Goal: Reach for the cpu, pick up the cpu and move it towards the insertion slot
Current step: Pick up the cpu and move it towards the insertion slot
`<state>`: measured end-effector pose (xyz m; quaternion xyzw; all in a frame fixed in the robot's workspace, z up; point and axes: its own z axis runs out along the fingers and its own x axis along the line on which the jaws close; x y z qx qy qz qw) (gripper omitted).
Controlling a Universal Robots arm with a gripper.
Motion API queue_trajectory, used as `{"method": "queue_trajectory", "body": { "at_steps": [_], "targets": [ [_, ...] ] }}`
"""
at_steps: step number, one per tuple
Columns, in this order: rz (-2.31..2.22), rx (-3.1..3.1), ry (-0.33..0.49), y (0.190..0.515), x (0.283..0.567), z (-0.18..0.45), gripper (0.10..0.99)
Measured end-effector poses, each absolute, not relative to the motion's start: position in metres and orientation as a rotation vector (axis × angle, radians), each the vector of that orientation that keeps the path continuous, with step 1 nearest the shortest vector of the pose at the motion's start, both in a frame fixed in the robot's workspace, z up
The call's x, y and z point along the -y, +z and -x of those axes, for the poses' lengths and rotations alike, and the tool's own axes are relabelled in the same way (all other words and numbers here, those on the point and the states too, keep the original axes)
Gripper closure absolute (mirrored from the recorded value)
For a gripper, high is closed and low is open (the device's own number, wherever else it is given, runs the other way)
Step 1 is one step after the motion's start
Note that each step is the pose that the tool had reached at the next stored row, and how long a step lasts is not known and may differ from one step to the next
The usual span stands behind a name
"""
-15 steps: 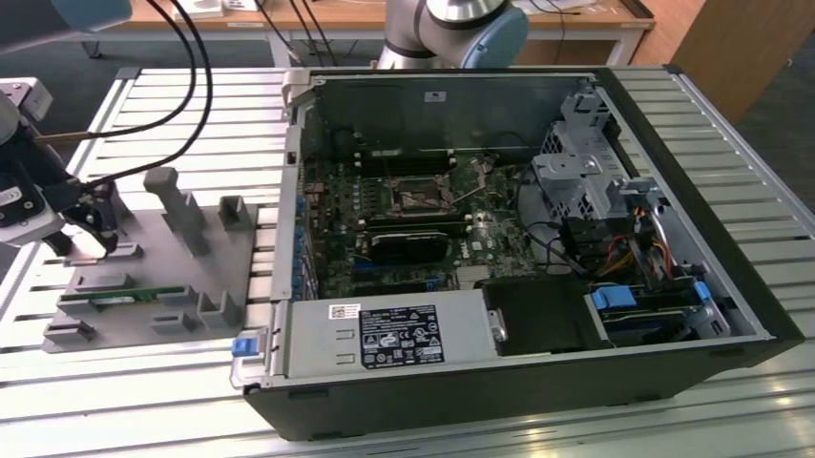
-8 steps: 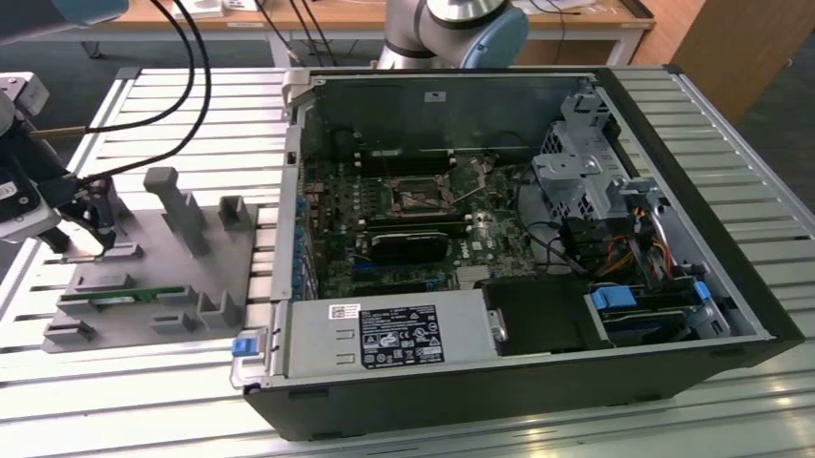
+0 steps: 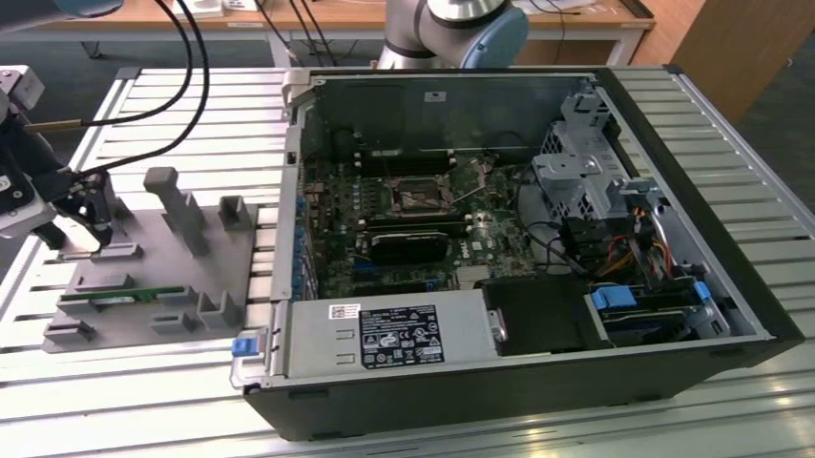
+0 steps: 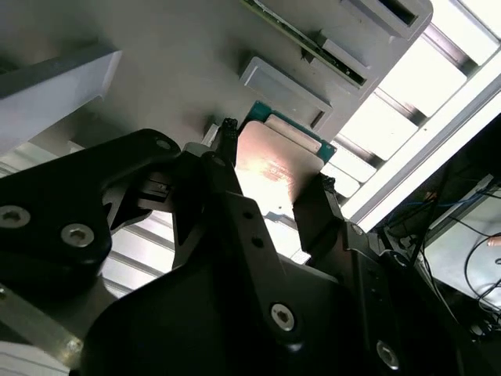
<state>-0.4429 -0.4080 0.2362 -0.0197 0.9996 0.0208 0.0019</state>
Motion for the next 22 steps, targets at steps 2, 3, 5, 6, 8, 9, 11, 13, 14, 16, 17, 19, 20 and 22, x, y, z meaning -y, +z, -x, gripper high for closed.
{"method": "queue_trajectory", "body": {
  "at_steps": [2, 3, 5, 6, 8, 9, 11, 13, 14, 16, 17, 19, 20, 22],
  "targets": [
    [0.062, -3.136, 0.065, 0.238, 0.408, 0.443, 0.549],
    [0.062, -3.136, 0.065, 0.239, 0.408, 0.443, 0.549],
    [0.062, -3.137, 0.065, 0.241, 0.408, 0.443, 0.549],
    [0.062, -3.136, 0.065, 0.242, 0.408, 0.443, 0.549],
    [0.062, -3.136, 0.065, 0.244, 0.408, 0.443, 0.549],
    [0.062, -3.136, 0.065, 0.244, 0.408, 0.443, 0.549],
    [0.062, -3.136, 0.065, 0.246, 0.408, 0.443, 0.549],
    [0.062, -3.136, 0.065, 0.247, 0.408, 0.443, 0.549],
    [0.062, -3.136, 0.065, 0.247, 0.408, 0.443, 0.549],
    [0.062, -3.136, 0.064, 0.248, 0.408, 0.443, 0.549],
    [0.062, -3.136, 0.064, 0.249, 0.408, 0.443, 0.549],
    [0.062, -3.136, 0.064, 0.249, 0.408, 0.443, 0.549],
    [0.062, -3.136, 0.063, 0.250, 0.408, 0.443, 0.549],
    [0.062, -3.136, 0.063, 0.251, 0.408, 0.443, 0.549]
  ]
}}
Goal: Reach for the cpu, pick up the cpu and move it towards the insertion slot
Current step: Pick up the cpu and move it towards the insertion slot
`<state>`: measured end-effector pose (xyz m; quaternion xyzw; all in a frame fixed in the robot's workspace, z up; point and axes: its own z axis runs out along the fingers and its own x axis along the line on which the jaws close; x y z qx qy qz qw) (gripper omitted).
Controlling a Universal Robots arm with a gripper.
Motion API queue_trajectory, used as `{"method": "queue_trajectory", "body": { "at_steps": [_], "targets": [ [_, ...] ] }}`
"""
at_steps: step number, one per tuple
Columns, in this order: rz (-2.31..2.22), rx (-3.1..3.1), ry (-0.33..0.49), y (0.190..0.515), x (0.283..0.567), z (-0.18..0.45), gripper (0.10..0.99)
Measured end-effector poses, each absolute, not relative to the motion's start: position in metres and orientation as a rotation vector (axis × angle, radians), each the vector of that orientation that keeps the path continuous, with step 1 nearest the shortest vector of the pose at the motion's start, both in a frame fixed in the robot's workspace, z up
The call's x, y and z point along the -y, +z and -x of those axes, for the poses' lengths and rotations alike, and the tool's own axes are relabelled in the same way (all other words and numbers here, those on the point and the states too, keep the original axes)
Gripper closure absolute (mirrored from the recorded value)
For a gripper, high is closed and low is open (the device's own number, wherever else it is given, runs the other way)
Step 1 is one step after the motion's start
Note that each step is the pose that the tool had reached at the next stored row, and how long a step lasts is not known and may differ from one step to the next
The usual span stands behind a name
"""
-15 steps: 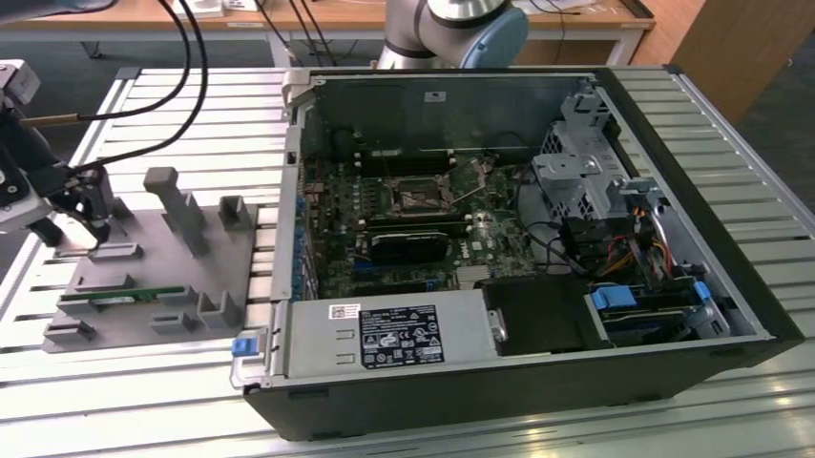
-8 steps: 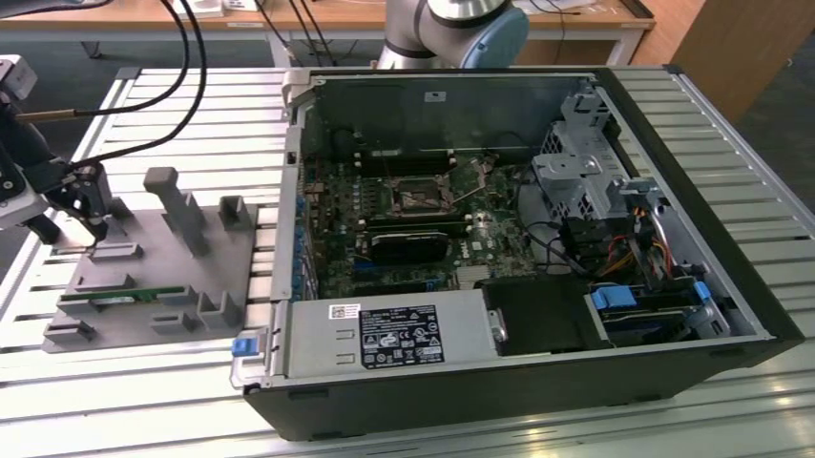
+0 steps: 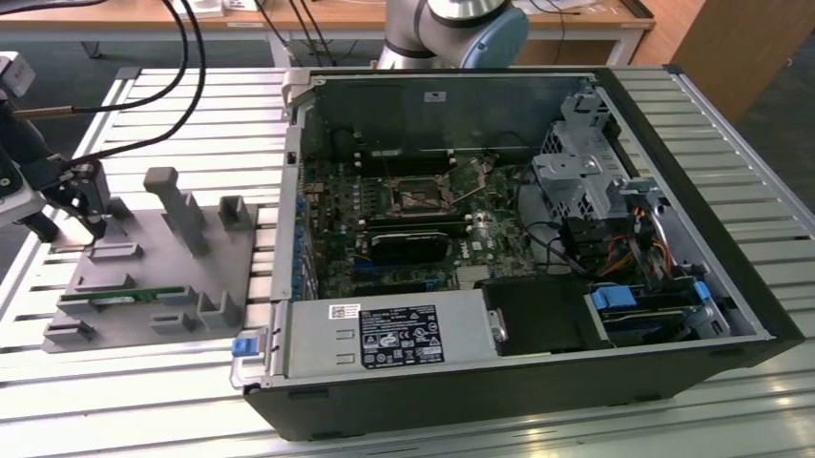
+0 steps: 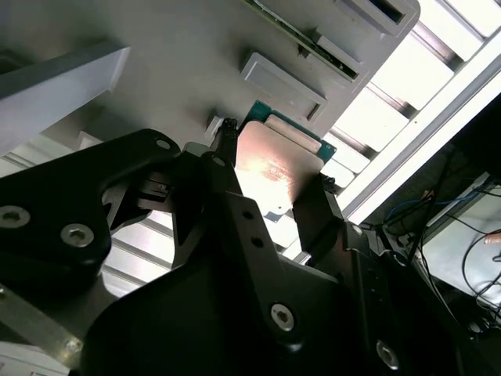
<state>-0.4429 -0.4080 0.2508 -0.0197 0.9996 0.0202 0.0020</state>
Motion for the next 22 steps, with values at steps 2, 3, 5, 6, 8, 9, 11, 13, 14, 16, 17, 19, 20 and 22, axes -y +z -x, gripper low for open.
{"method": "queue_trajectory", "body": {
  "at_steps": [2, 3, 5, 6, 8, 9, 11, 13, 14, 16, 17, 19, 20, 22],
  "targets": [
    [0.062, -3.137, 0.063, 0.252, 0.408, 0.443, 0.549],
    [0.062, -3.137, 0.063, 0.253, 0.408, 0.443, 0.549],
    [0.062, -3.136, 0.063, 0.255, 0.408, 0.443, 0.549],
    [0.062, -3.136, 0.063, 0.256, 0.408, 0.443, 0.549],
    [0.062, -3.136, 0.062, 0.259, 0.408, 0.443, 0.549],
    [0.062, -3.137, 0.062, 0.261, 0.408, 0.443, 0.549],
    [0.062, -3.137, 0.062, 0.264, 0.408, 0.443, 0.549],
    [0.062, -3.137, 0.061, 0.267, 0.408, 0.443, 0.549],
    [0.062, -3.137, 0.061, 0.268, 0.408, 0.443, 0.549],
    [0.062, -3.137, 0.061, 0.270, 0.408, 0.443, 0.549],
    [0.062, -3.137, 0.061, 0.271, 0.408, 0.443, 0.549],
    [0.062, -3.137, 0.061, 0.274, 0.408, 0.443, 0.549],
    [0.062, -3.137, 0.061, 0.275, 0.408, 0.443, 0.549],
    [0.062, -3.137, 0.061, 0.277, 0.408, 0.443, 0.549]
  ]
}}
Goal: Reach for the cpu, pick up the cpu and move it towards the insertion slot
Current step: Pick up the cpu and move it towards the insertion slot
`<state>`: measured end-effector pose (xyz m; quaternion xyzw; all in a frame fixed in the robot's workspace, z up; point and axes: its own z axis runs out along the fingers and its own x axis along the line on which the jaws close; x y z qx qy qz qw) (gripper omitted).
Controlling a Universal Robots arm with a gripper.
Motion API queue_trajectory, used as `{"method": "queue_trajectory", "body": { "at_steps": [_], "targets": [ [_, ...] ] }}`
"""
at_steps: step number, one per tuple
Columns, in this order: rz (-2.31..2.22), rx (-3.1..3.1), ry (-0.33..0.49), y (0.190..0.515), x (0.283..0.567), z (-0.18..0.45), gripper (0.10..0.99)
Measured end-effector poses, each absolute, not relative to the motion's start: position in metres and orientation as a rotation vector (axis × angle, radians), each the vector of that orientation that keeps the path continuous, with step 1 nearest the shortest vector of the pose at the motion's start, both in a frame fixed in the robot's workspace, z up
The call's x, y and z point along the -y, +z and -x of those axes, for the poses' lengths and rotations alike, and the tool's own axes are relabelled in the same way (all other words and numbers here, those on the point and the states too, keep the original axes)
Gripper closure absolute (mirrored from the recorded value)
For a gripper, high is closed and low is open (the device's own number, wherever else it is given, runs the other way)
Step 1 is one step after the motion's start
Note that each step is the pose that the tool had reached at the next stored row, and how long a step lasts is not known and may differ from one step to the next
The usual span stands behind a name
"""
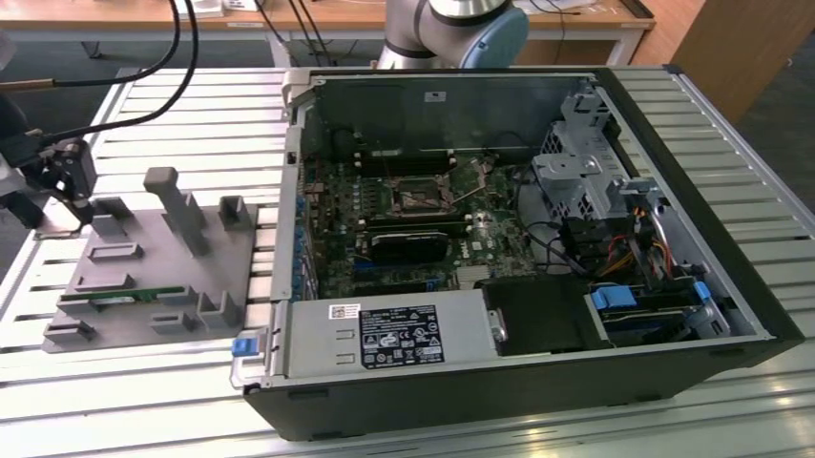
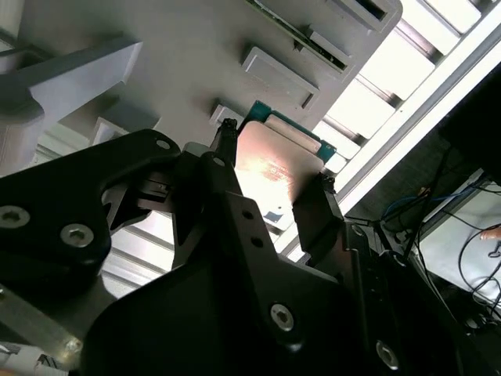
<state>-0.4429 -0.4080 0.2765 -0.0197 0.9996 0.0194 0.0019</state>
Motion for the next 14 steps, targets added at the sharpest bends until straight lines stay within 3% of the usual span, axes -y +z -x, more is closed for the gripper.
{"method": "queue_trajectory", "body": {
  "at_steps": [14],
  "targets": [
    [0.062, -3.137, 0.060, 0.290, 0.408, 0.443, 0.549]
  ]
}}
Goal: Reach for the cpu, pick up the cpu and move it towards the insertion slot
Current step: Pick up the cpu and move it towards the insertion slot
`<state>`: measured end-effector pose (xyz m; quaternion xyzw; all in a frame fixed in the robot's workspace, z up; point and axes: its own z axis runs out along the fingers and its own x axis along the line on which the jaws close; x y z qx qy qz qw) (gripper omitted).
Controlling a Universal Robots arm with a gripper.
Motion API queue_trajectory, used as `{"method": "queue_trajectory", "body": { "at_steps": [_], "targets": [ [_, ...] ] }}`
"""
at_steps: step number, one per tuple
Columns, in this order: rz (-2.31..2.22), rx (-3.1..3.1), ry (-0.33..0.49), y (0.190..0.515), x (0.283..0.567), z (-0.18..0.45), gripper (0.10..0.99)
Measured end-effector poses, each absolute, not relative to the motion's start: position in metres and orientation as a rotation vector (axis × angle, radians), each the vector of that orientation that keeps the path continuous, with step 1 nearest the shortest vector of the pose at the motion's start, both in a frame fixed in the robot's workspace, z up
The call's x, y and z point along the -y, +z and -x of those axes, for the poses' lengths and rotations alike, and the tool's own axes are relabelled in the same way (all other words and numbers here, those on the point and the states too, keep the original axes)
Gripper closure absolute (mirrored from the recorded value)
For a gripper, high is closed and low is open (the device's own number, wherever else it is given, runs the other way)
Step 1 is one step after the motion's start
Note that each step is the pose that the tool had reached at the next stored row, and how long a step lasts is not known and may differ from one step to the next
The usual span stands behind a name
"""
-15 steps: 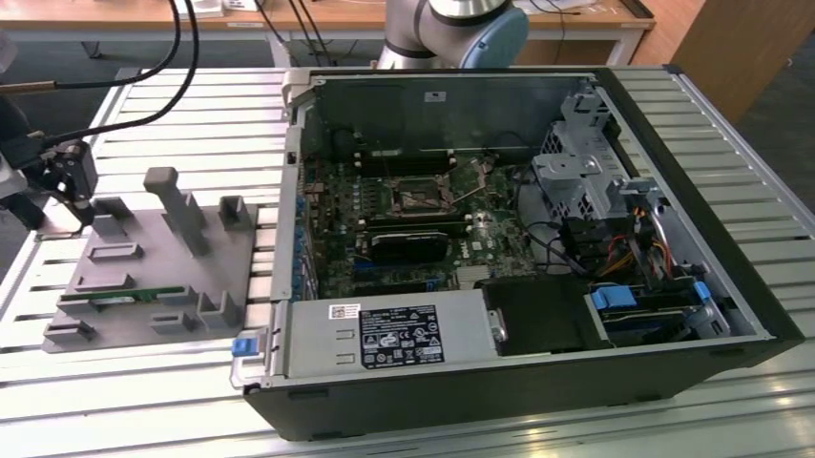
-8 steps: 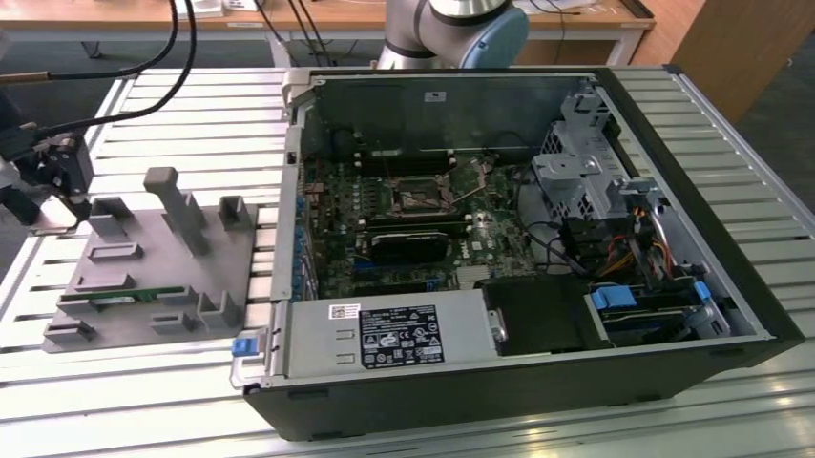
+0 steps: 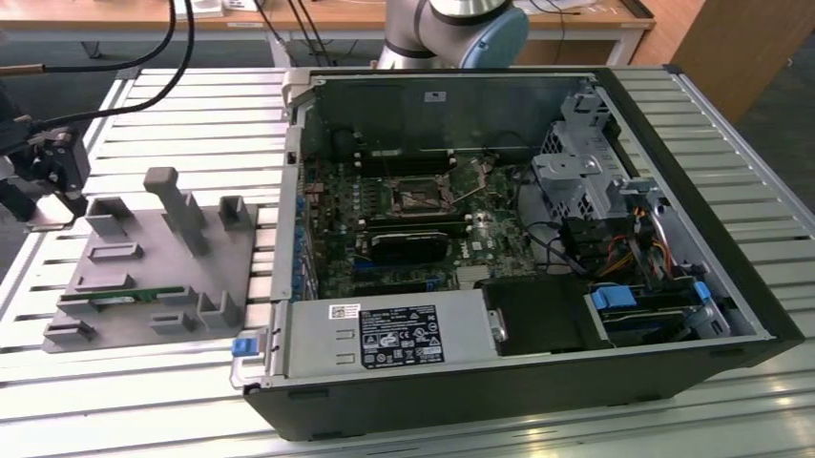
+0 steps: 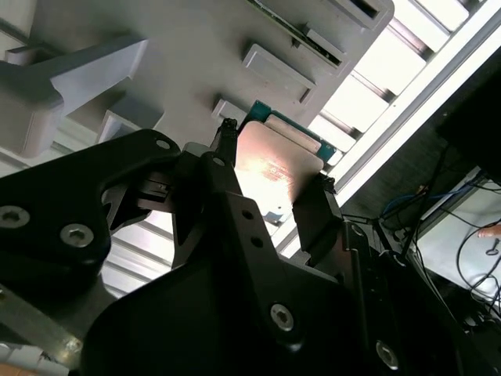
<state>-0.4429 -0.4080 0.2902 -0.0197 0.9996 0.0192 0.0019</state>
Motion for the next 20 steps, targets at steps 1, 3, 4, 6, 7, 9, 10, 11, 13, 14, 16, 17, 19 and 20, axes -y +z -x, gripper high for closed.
{"method": "queue_trajectory", "body": {
  "at_steps": [1, 3, 4, 6, 7, 9, 10, 11, 13, 14, 16, 17, 19, 20],
  "targets": [
    [0.062, -3.137, 0.060, 0.291, 0.408, 0.443, 0.549],
    [0.062, -3.137, 0.059, 0.292, 0.408, 0.443, 0.549],
    [0.062, -3.137, 0.058, 0.293, 0.408, 0.443, 0.549],
    [0.062, -3.137, 0.058, 0.294, 0.408, 0.443, 0.549],
    [0.062, -3.137, 0.058, 0.294, 0.408, 0.443, 0.549],
    [0.062, -3.137, 0.057, 0.296, 0.408, 0.443, 0.549],
    [0.062, -3.137, 0.057, 0.296, 0.408, 0.443, 0.549],
    [0.062, -3.137, 0.057, 0.297, 0.408, 0.443, 0.549],
    [0.062, -3.137, 0.056, 0.299, 0.408, 0.443, 0.549],
    [0.062, -3.137, 0.056, 0.300, 0.408, 0.443, 0.549],
    [0.062, -3.137, 0.055, 0.302, 0.408, 0.443, 0.549],
    [0.062, -3.137, 0.054, 0.303, 0.408, 0.443, 0.549],
    [0.062, -3.137, 0.053, 0.305, 0.408, 0.443, 0.549],
    [0.062, -3.137, 0.053, 0.306, 0.407, 0.443, 0.549]
  ]
}}
